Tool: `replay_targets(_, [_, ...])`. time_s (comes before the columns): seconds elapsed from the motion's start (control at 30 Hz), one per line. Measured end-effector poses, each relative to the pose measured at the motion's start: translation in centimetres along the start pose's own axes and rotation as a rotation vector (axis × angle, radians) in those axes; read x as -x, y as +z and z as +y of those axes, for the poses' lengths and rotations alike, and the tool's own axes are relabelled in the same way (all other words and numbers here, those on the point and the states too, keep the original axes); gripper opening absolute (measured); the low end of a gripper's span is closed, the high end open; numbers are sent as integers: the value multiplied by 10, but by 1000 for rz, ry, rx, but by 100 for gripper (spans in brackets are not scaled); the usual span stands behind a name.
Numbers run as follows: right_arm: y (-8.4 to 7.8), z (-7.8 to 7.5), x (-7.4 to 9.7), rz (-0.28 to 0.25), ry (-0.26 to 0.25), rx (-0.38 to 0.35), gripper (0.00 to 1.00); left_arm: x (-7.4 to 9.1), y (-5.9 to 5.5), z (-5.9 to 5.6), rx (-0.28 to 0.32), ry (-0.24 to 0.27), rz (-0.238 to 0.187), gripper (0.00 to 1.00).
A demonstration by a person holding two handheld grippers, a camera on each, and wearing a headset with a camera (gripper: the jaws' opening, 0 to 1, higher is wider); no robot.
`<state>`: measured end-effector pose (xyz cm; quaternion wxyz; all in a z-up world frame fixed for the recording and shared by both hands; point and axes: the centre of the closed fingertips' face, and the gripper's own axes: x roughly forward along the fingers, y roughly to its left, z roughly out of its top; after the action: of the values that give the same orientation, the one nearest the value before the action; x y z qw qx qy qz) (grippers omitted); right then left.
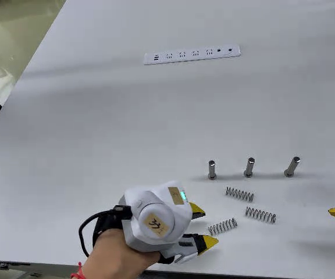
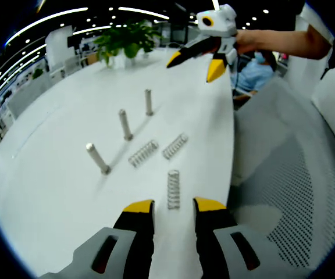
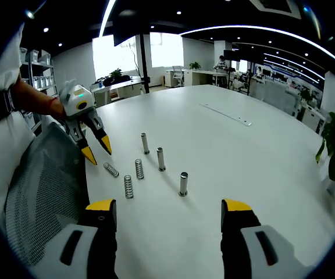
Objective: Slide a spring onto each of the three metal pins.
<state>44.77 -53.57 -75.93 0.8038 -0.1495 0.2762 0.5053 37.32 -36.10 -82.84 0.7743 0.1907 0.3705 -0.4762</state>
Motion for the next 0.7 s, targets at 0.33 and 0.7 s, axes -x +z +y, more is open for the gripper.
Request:
replay_targets(0.33, [0, 2, 1, -10, 7, 4, 77, -15, -7, -3, -41, -9, 67, 19])
replay_targets(0.7, [-3, 4, 2, -2, 14, 12, 79, -19, -13, -1, -51, 3, 97, 15])
